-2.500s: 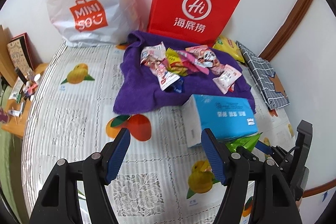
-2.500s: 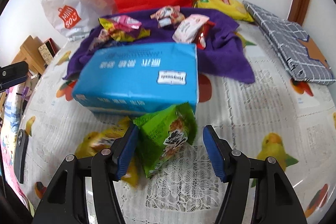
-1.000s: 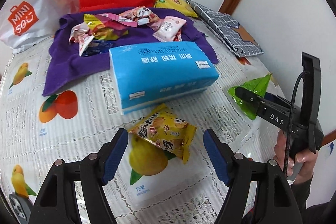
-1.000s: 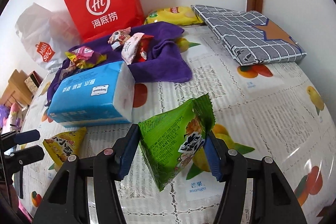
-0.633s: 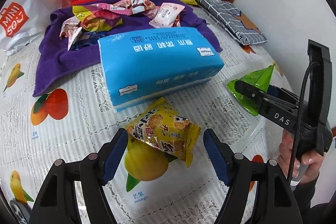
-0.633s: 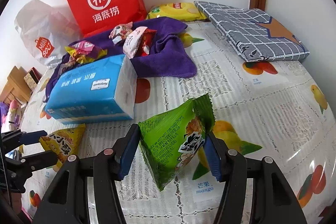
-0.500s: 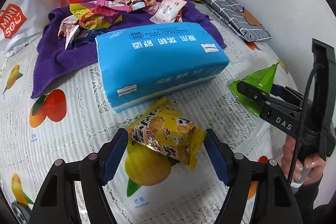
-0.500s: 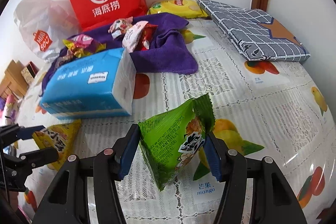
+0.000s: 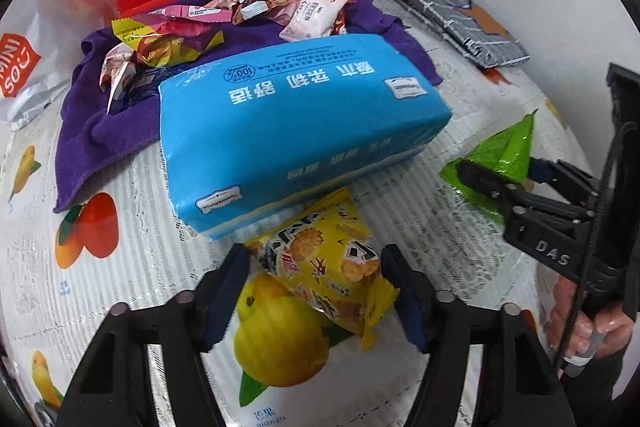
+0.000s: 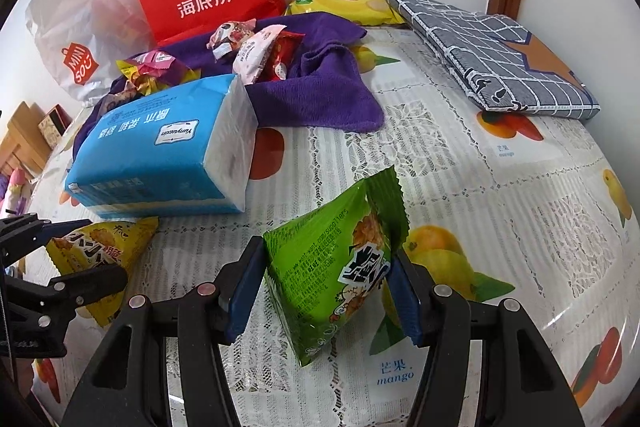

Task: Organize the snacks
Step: 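Grasp the yellow chip bag with the left gripper while the right holds the green bag, then lift the yellow and green chip bags and carry them over the purple cloth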

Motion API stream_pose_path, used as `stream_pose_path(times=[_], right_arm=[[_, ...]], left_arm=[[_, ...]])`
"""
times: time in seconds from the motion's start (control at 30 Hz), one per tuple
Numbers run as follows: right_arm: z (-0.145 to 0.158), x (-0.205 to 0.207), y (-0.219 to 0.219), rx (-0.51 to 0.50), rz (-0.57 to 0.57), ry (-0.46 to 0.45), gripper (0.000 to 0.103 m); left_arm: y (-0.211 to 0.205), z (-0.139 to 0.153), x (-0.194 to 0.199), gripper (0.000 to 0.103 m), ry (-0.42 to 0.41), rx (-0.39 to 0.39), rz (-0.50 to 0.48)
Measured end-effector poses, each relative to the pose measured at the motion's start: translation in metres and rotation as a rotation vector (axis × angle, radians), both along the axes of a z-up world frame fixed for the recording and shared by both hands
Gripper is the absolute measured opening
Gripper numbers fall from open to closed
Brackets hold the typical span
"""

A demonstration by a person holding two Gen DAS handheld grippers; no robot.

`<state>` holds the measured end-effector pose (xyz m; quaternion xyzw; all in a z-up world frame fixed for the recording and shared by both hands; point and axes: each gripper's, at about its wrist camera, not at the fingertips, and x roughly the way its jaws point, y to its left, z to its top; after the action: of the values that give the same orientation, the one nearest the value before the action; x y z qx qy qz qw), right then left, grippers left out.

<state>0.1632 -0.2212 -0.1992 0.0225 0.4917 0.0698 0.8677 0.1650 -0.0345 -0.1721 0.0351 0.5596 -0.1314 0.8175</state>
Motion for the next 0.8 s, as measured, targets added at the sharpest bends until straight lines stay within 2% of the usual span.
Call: stream_pose_path(times=[0.2, 0.33, 0.4, 0.8], right_arm=[[0.001, 0.0, 0.0, 0.005, -0.002, -0.004, 0.059], [0.002, -0.001, 0.0, 0.003, -0.001, -0.01, 0.059], [0.004, -0.001, 0.0, 0.003, -0.001, -0.012, 0.059], [0.022, -0.014, 0.005, -0.008, 0.012, -0.055, 0.059]], left_arm=[[0.001, 0.001, 0.002, 0.049, 0.015, -0.023, 0.001], [0.001, 0.005, 0.0, 0.046, 0.002, -0.034, -0.007], [0.002, 0.009, -0.001, 0.04, -0.004, -0.044, -0.009], [0.01, 0.029, -0.017, 0.039, -0.059, -0.079, -0.002]])
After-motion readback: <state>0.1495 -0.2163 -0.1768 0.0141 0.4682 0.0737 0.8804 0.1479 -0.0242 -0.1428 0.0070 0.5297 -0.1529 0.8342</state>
